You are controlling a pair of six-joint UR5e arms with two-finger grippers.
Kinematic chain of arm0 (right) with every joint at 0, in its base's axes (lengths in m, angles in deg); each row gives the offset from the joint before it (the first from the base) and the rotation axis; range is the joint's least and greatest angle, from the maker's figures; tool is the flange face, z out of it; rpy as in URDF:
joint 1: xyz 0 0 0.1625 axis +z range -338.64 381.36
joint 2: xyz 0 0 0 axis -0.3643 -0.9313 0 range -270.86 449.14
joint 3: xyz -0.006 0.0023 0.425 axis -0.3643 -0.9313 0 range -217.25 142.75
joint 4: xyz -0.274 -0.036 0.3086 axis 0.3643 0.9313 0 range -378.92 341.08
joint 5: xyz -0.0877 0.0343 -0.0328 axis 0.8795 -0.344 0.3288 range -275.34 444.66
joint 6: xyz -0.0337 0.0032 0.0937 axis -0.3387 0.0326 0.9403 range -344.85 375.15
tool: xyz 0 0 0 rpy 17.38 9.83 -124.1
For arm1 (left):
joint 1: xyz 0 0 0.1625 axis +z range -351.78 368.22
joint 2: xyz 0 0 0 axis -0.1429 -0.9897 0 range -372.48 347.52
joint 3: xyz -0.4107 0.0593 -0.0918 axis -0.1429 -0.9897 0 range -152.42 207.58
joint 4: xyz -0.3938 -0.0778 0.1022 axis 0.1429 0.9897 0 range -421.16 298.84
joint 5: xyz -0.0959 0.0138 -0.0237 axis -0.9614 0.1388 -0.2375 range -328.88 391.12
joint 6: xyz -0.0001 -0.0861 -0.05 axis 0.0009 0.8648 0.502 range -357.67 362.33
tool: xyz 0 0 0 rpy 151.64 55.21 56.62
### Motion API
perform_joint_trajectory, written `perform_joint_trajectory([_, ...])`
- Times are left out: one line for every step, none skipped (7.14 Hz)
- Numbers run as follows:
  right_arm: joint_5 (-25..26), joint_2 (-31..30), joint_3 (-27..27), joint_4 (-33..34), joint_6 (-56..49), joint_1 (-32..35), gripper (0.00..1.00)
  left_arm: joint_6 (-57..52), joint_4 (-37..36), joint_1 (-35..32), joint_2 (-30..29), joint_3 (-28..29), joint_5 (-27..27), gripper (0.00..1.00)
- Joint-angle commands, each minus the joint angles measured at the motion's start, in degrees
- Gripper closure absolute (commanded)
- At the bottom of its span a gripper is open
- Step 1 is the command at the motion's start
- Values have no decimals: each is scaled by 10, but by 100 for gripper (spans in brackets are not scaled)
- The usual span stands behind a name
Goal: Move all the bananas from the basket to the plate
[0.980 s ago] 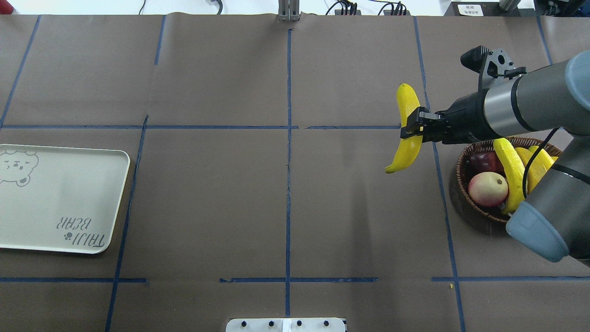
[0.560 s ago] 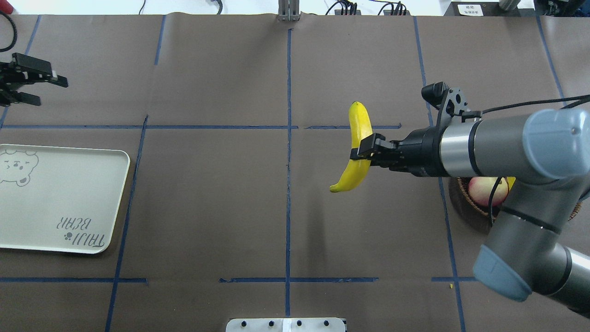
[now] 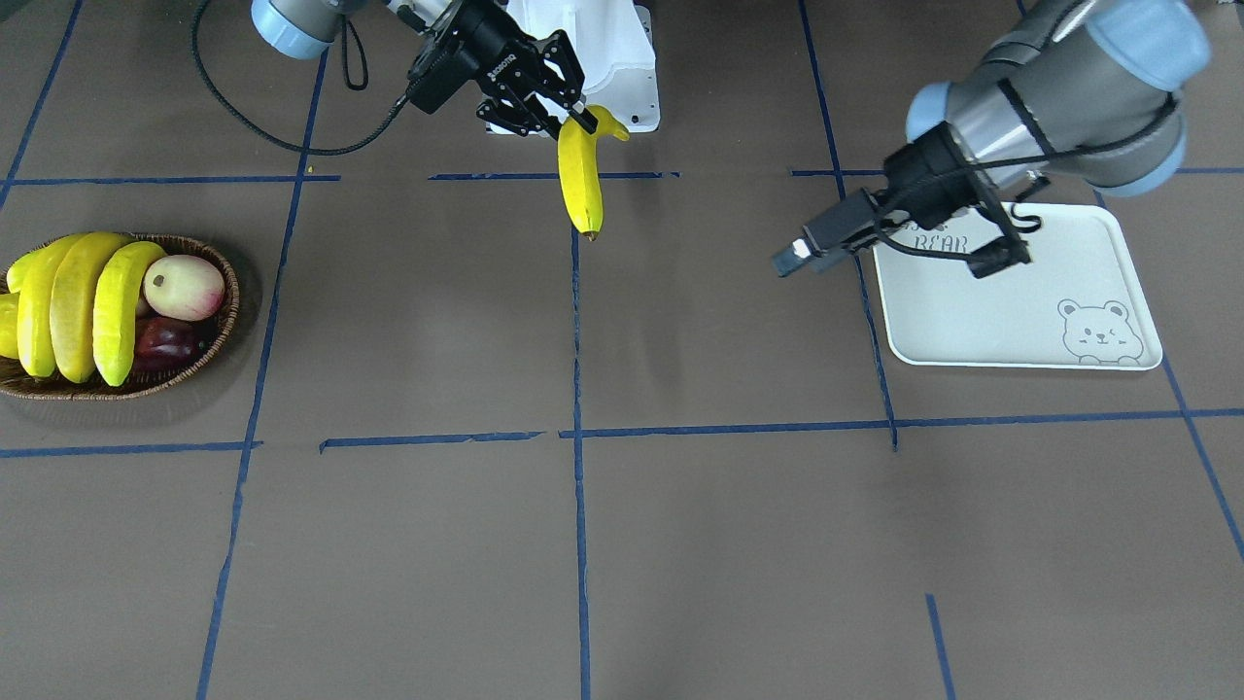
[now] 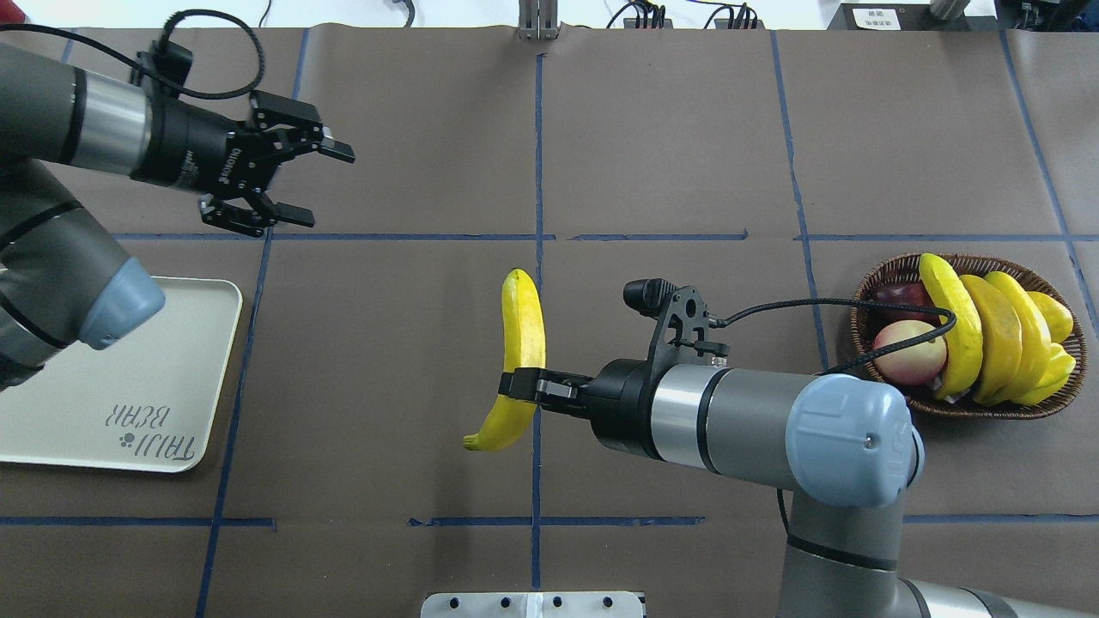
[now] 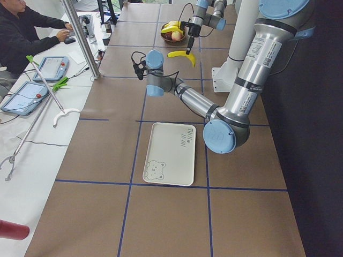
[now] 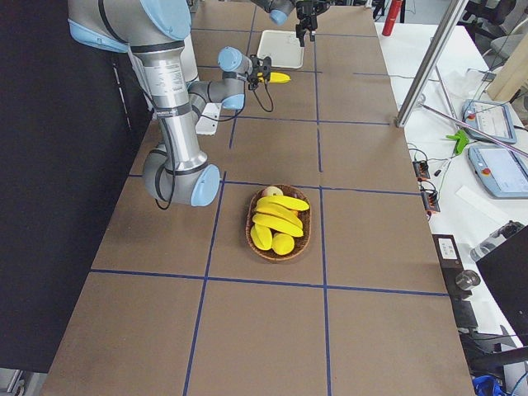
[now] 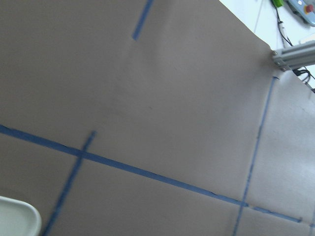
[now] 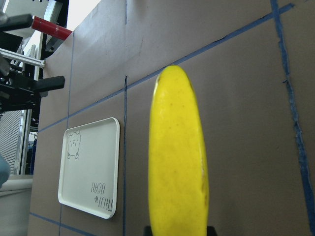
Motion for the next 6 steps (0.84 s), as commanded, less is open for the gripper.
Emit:
perform_joint_trajectory([7, 10, -6, -2, -3, -6, 99, 32, 1, 78, -36, -4, 73, 1])
perform_joint_trajectory([7, 11, -6, -2, -3, -6, 99, 31, -1, 99, -55, -3, 78, 1])
perform_joint_trajectory([7, 14, -6, -3, 0, -6, 98, 30, -3, 121, -65, -1, 90, 1])
perform_joint_trajectory([7, 18, -6, -3, 0, -6, 98, 30, -3, 140, -67, -1, 99, 1])
perform_joint_trajectory([6, 18, -6, -3, 0, -5, 98, 16, -3, 158, -65, 0, 101, 1])
perform_joint_trajectory([6, 18, -6, -3, 0, -4, 98, 5, -3, 170, -64, 4, 120, 1])
